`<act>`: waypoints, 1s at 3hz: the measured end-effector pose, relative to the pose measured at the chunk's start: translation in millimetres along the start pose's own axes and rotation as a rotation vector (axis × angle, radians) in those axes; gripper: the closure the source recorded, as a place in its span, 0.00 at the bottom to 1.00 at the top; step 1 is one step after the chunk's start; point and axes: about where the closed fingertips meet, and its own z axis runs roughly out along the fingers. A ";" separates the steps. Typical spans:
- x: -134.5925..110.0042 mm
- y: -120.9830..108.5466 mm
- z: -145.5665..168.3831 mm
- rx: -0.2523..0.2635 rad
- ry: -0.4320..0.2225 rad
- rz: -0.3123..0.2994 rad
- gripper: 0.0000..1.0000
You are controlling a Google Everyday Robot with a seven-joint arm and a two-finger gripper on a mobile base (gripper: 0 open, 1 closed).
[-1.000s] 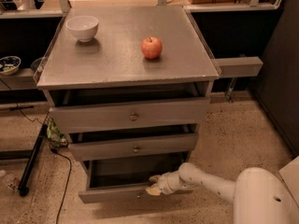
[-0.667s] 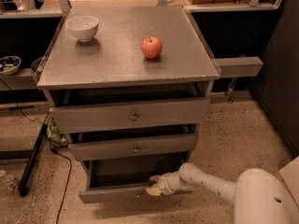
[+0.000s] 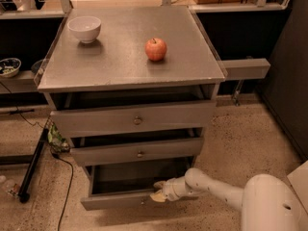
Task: Open bottom drawer
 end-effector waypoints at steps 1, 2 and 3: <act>-0.1 -0.6 -0.3 0.000 0.000 0.000 1.00; 0.6 0.9 -0.5 -0.002 -0.005 0.003 1.00; 0.3 0.9 -0.7 -0.002 -0.005 0.003 0.82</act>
Offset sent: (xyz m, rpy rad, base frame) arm -0.2179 -0.0425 -0.0122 0.2242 0.0582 -0.0788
